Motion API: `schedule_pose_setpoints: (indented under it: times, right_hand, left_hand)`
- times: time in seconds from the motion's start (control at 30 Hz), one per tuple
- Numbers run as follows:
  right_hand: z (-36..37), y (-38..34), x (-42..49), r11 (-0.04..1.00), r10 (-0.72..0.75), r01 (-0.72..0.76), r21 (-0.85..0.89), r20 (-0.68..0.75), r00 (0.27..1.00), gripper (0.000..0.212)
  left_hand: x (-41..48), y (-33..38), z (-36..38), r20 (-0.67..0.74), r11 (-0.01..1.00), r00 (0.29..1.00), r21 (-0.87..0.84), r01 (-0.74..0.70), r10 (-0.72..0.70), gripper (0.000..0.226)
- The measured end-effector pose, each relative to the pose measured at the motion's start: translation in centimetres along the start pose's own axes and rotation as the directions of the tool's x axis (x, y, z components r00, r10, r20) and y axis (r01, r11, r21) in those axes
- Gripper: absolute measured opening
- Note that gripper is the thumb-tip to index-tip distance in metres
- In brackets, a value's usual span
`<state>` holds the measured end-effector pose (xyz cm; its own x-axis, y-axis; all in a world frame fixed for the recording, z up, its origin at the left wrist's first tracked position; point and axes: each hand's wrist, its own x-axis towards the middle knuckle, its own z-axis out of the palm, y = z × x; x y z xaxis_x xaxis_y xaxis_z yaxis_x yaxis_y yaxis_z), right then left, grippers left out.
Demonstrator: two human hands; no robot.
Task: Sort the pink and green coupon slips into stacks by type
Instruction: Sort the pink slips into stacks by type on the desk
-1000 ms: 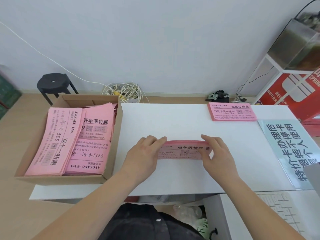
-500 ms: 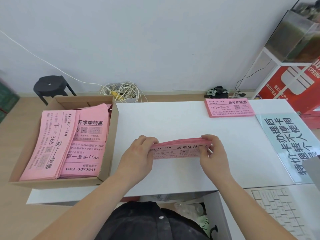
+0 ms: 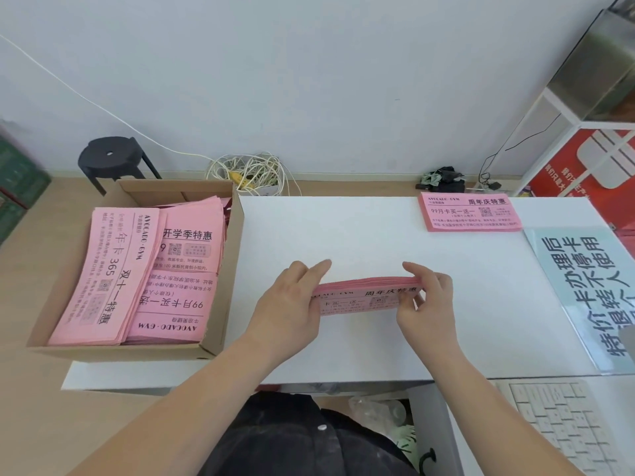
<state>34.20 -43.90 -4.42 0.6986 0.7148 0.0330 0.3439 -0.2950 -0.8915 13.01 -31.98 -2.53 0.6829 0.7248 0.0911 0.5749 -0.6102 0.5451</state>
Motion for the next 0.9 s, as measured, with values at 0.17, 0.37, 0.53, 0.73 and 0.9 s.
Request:
schedule_pose_setpoints:
  times: [0.17,0.37,0.53,0.73,0.9]
  right_hand:
    - [0.3,-0.1,0.4,1.000,0.028,-0.028,-0.003,0.028,0.999,0.043]
    - [1.1,-0.3,0.4,1.000,0.028,-0.028,-0.012,0.038,0.999,0.048]
    - [0.8,0.1,0.2,0.996,-0.030,0.033,-0.081,0.039,0.999,0.052]
    - [0.5,0.8,-0.1,0.964,-0.185,0.193,-0.183,0.058,0.981,0.055]
    - [0.0,2.1,0.1,0.900,-0.339,0.356,-0.250,0.107,0.935,0.061]
  left_hand:
    - [-0.1,-0.3,0.0,-0.016,1.000,1.000,0.008,-0.017,0.017,0.036]
    - [-0.5,0.8,1.3,-0.002,1.000,1.000,0.020,-0.014,0.014,0.034]
    - [-1.3,-0.7,0.8,-0.053,1.000,0.998,-0.010,0.019,-0.020,0.041]
    - [-2.3,-2.5,0.4,-0.172,0.995,0.984,-0.071,-0.064,0.051,0.052]
    - [-1.3,-3.3,0.6,-0.187,0.993,0.978,-0.049,-0.103,0.092,0.062]
